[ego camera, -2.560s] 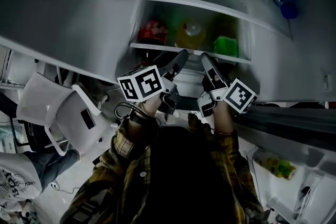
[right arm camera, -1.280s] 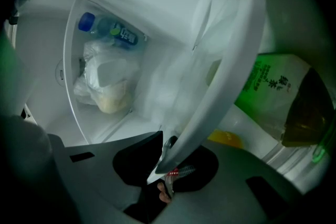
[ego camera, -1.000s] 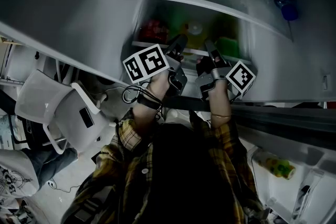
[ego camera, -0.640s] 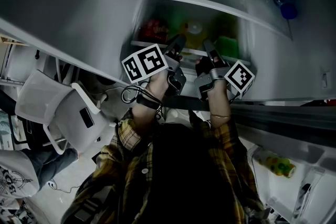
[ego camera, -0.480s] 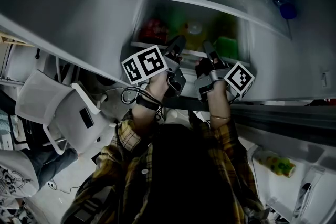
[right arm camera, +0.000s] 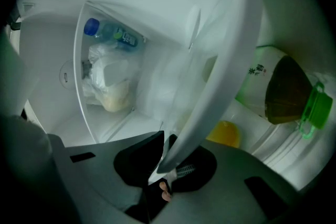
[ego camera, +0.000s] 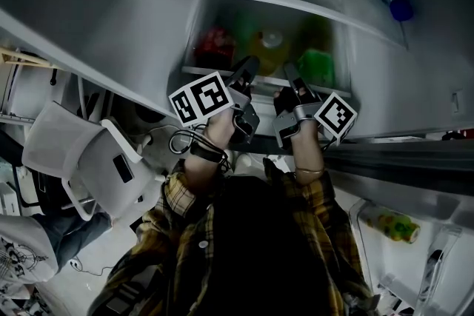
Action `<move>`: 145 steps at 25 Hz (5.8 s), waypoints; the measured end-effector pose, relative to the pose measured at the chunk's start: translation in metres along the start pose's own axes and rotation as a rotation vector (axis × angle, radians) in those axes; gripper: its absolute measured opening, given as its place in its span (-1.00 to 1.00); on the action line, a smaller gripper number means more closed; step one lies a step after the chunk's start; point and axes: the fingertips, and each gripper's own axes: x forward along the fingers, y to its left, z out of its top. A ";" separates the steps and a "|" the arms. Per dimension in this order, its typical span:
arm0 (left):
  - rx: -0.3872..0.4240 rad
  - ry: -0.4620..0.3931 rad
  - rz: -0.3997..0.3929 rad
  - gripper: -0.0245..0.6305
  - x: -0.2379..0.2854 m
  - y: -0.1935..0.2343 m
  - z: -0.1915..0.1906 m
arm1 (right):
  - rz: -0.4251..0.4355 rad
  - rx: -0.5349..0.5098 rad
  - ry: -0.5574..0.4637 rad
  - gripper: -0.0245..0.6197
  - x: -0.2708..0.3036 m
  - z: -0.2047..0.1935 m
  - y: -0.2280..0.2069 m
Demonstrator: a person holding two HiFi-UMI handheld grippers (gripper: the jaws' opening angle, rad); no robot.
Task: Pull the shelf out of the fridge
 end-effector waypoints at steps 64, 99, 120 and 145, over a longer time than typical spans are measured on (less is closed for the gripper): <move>-0.019 0.036 -0.043 -0.72 -0.110 -0.031 -0.077 | 0.030 -0.023 0.073 -0.76 -0.111 -0.076 0.029; -0.031 0.053 -0.054 -0.72 -0.128 -0.036 -0.087 | 0.031 -0.050 0.077 -0.75 -0.128 -0.088 0.037; -0.023 0.059 -0.056 -0.72 -0.128 -0.036 -0.086 | 0.036 -0.028 0.079 -0.75 -0.127 -0.088 0.037; -0.022 0.088 -0.062 -0.72 -0.126 -0.036 -0.086 | 0.040 -0.012 0.091 -0.76 -0.126 -0.089 0.036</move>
